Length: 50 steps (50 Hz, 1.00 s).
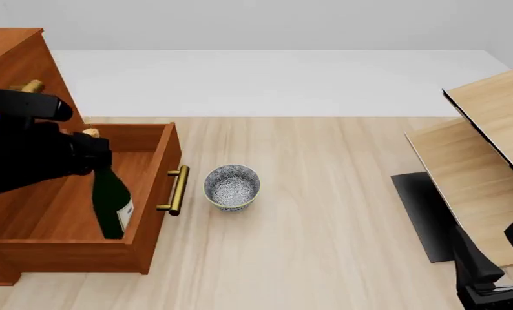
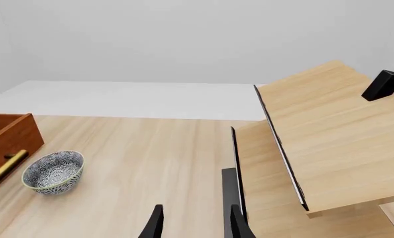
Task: Put the wine bottle in the bottom drawer of the cabinet.
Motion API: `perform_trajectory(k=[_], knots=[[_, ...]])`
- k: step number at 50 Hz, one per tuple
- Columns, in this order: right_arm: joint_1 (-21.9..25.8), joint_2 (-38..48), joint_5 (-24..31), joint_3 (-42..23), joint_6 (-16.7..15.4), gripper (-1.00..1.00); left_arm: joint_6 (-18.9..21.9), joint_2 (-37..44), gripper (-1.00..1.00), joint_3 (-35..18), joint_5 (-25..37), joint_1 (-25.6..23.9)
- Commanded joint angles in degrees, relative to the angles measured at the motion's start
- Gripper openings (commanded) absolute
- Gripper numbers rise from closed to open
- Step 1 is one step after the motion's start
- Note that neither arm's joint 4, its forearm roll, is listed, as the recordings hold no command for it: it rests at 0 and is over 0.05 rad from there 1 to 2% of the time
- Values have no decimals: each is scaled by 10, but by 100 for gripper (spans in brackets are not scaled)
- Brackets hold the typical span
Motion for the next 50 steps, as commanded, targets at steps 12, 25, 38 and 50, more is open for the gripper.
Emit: perform_trajectory(k=[12, 25, 38, 50], knots=[[0, -2, 1, 0, -2, 100, 4, -7, -100, 8, 7, 14], [-1, -2, 1, 0, -2, 100, -5, 37, -100, -1, -18, 9], [-1, -2, 2, 0, -2, 100, -12, 82, -100, -9, -42, 2], [-1, -7, 8, 0, -2, 100, -37, 111, -100, -5, -70, 7]])
